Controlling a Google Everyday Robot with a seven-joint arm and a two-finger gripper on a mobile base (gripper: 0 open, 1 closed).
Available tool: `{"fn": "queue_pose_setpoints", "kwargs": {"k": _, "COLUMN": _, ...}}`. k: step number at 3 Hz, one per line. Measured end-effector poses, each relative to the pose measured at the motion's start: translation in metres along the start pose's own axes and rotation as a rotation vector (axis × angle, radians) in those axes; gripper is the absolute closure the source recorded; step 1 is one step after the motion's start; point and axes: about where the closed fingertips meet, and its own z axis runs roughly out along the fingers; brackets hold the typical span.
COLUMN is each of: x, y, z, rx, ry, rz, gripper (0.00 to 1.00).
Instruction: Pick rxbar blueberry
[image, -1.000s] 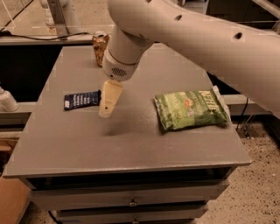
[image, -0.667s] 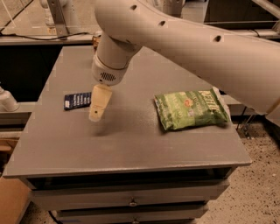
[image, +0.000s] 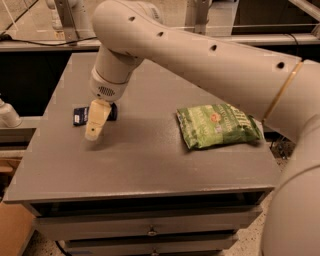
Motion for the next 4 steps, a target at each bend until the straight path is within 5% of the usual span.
{"fn": "queue_pose_setpoints", "kwargs": {"k": 4, "x": -0.009, "y": -0.015, "z": 0.026, "rx": -0.053, "ry": 0.028, "rz": 0.053, "gripper": 0.88}}
